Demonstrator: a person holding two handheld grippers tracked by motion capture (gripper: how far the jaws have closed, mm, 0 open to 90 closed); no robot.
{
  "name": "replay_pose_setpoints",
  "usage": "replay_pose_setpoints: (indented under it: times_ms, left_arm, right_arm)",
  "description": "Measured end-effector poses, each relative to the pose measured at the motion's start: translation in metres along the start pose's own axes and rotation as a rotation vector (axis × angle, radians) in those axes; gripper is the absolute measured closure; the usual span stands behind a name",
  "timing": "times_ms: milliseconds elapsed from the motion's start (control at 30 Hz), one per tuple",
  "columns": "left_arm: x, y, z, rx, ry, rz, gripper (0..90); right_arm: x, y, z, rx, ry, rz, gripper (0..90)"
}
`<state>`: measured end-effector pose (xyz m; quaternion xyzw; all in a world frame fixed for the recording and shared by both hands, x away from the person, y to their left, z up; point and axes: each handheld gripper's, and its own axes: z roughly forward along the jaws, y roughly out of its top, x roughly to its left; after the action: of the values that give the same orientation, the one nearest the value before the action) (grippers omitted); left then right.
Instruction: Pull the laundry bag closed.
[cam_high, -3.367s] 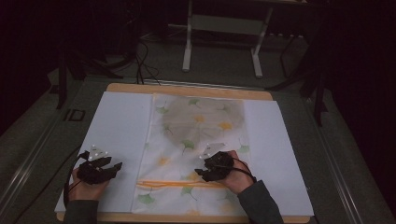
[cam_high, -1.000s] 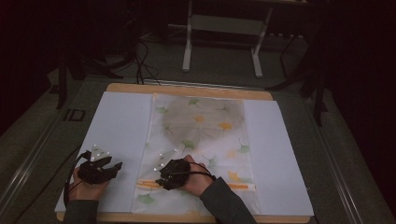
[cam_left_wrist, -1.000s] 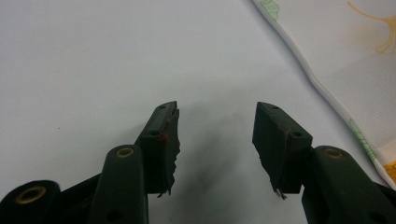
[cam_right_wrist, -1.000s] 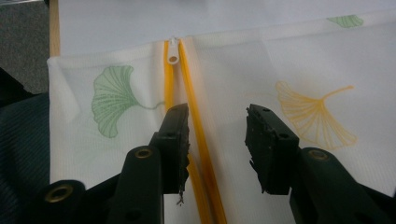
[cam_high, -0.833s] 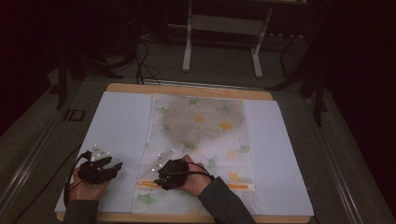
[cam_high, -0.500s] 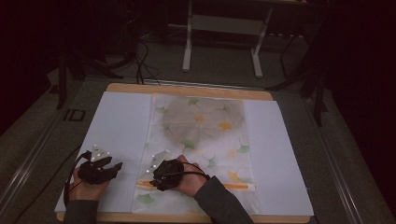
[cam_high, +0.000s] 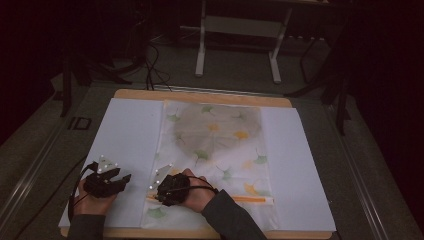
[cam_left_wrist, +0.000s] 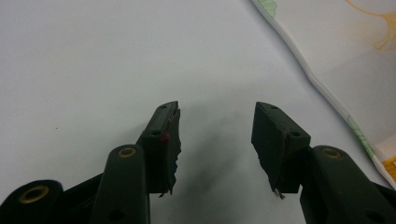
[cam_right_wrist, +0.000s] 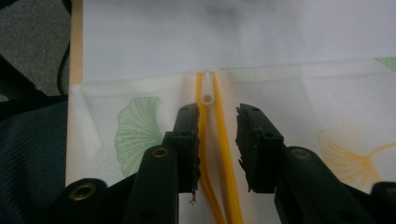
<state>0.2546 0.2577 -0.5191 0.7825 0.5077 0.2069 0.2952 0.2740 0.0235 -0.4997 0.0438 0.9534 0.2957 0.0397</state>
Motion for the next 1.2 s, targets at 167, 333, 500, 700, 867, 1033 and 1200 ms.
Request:
replay_pose_setpoints:
  times_ms: [167,333,500,700,867,1033,1200]
  left_arm:
    - [0.0,0.0,0.0,0.003,-0.004,0.002,53.6]
    - [0.0,0.0,0.0,0.0,-0.006,0.003,54.2]
    - [0.0,0.0,0.0,-0.001,-0.002,0.005,53.8]
    - [0.0,0.0,0.0,0.001,-0.001,0.004,53.4]
    - [0.0,0.0,0.0,0.005,-0.002,0.007,53.4]
    - [0.0,0.0,0.0,0.005,-0.001,0.008,53.5]
    - [-0.001,0.0,0.0,0.004,-0.008,0.008,53.8]
  right_arm:
    - [0.001,0.001,0.006,0.006,0.004,-0.004,72.7]
    - [0.001,0.003,0.01,0.017,0.007,-0.002,73.8]
    - [0.001,0.008,0.017,0.03,0.02,-0.009,74.5]
    - [0.0,0.012,0.024,0.059,0.02,-0.02,75.7]
    - [-0.001,0.014,0.028,0.084,0.023,-0.011,76.6]
    - [-0.002,0.017,0.032,0.087,0.029,-0.01,79.7]
    - [-0.001,0.02,0.033,0.106,0.024,-0.011,82.4]
